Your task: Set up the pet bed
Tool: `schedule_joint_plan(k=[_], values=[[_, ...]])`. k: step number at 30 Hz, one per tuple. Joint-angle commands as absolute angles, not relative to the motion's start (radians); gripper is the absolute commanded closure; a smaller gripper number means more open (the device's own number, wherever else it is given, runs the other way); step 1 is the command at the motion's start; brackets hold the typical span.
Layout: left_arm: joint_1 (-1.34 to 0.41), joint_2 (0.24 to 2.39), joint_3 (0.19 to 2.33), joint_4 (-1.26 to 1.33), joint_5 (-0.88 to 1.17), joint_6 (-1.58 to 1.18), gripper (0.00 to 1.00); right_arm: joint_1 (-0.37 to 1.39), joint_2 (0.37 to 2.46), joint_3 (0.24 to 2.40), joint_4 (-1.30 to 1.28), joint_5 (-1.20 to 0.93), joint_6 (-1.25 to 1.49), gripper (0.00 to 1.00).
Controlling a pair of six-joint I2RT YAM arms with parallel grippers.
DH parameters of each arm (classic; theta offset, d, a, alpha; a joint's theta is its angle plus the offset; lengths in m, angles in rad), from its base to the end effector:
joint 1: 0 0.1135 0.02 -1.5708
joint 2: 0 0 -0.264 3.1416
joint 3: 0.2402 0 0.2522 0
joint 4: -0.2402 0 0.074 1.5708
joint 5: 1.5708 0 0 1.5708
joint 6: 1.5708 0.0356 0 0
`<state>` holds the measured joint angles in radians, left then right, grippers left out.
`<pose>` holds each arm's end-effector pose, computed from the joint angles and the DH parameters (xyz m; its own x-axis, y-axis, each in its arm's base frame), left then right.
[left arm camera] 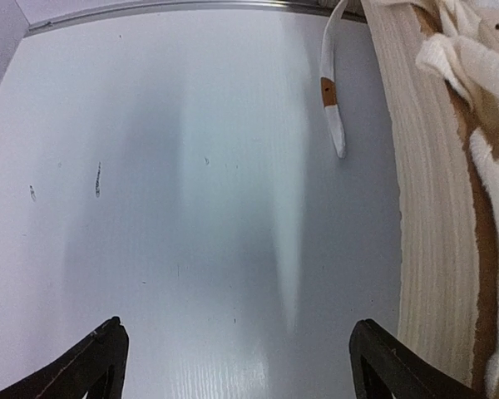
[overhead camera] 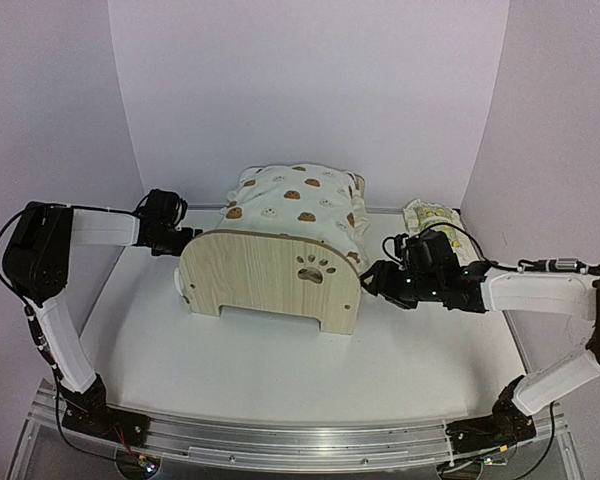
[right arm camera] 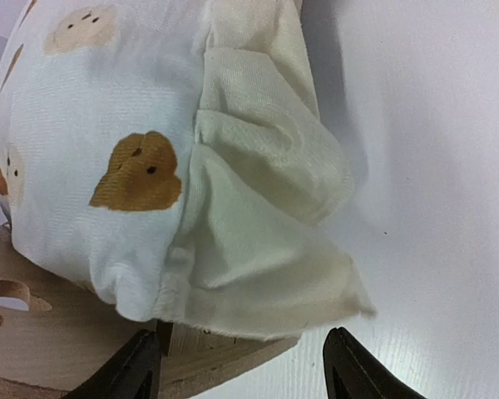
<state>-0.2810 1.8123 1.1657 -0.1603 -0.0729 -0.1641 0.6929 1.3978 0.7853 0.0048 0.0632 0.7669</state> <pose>0.3759 -0.1058 0.1911 -0.7218 0.0388 -0.6910 0.1118 0.9919 -0.0611 0.2318 0.1895 0.2193 -0.7310 0.2932 -0.6162 -0.1255 0.8298 0.5437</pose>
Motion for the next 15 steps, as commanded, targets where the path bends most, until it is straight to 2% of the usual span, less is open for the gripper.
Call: schedule_joint_plan(k=[1,5,11,15], values=[[-0.276,1.714,1.186,-0.181,-0.119,-0.209,0.02,0.63,1.344,0.852,-0.178,-0.166,0.628,0.26],[-0.27,1.635,1.18,-0.21,-0.178,-0.227,0.0,0.496,1.385,0.95,-0.177,-0.31,0.627,0.12],[-0.269,1.43,1.123,-0.226,-0.238,-0.267,0.0,0.386,1.519,1.121,-0.159,-0.418,0.658,0.06],[-0.269,1.288,1.055,-0.234,-0.184,-0.309,0.0,0.31,1.672,1.231,-0.05,-0.501,0.764,0.02]])
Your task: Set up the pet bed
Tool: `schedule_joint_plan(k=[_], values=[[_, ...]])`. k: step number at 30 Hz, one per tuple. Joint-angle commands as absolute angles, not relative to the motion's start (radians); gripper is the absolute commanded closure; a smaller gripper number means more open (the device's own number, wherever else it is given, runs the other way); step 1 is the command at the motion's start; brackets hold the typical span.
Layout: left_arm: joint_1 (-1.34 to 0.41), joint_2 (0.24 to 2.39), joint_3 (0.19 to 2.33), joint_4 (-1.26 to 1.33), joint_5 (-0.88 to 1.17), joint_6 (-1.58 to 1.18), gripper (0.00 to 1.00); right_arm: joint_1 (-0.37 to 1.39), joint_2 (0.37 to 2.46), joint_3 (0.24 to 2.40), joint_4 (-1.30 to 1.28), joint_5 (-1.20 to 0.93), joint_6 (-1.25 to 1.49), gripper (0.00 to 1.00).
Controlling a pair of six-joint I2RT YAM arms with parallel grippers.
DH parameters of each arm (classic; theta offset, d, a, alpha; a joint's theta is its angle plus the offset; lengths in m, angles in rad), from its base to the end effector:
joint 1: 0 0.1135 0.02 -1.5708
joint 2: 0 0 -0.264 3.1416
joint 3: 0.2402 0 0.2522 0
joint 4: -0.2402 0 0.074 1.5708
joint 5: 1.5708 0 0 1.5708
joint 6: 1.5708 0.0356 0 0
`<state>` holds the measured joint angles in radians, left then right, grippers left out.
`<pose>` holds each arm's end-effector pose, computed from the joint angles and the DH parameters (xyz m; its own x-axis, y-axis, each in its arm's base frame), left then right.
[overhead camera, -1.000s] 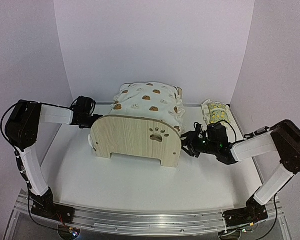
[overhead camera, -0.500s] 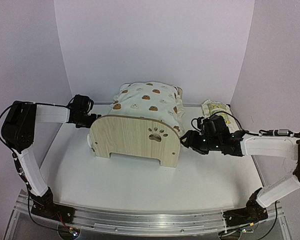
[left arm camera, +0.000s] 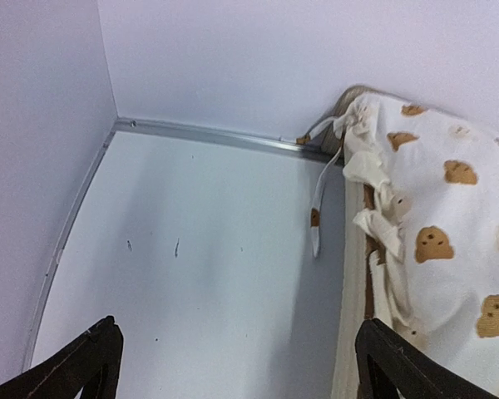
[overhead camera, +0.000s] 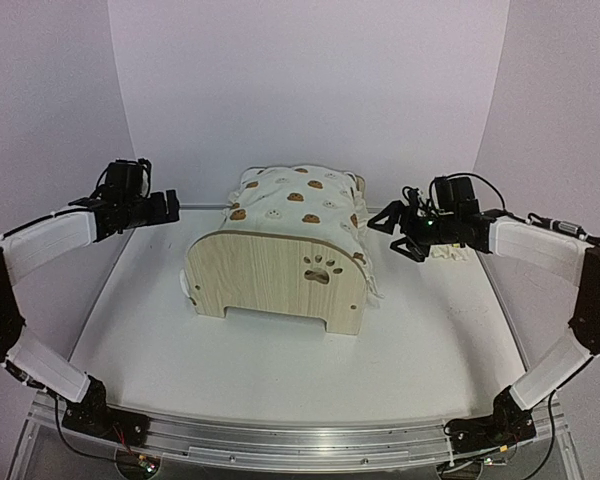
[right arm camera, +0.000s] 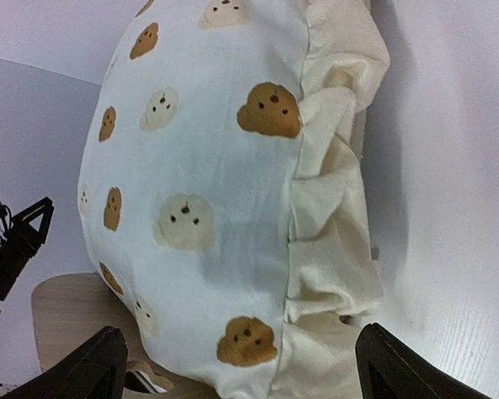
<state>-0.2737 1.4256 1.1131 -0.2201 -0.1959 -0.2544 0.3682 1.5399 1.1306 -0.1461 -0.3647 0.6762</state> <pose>0.3169 -0.0818 0.3012 -0.4992 -0.1162 -0.8586 -0.0227 0.9924 -0.1211 0.3235 0.1384 0.2784 -0.7711 0.3292 -0.5450 -0.1749 0.7135 0.6784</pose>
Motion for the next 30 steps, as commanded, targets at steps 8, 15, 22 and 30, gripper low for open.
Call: schedule_joint_plan(k=[8,15,22,30], values=[[-0.27,1.103,0.965,-0.332,-0.041,-0.317,0.0,0.203,2.101,1.541,0.175,-0.643,1.023,0.02],[-0.274,0.989,0.905,-0.398,0.094,-0.312,0.01,0.192,2.395,1.799,0.3,-0.695,1.138,0.02],[-0.274,0.924,0.911,-0.486,0.097,-0.29,0.01,0.195,2.612,1.976,0.564,-0.78,1.362,0.14],[-0.273,0.917,0.884,-0.486,0.109,-0.279,0.0,0.204,2.573,1.86,0.723,-0.785,1.419,0.56]])
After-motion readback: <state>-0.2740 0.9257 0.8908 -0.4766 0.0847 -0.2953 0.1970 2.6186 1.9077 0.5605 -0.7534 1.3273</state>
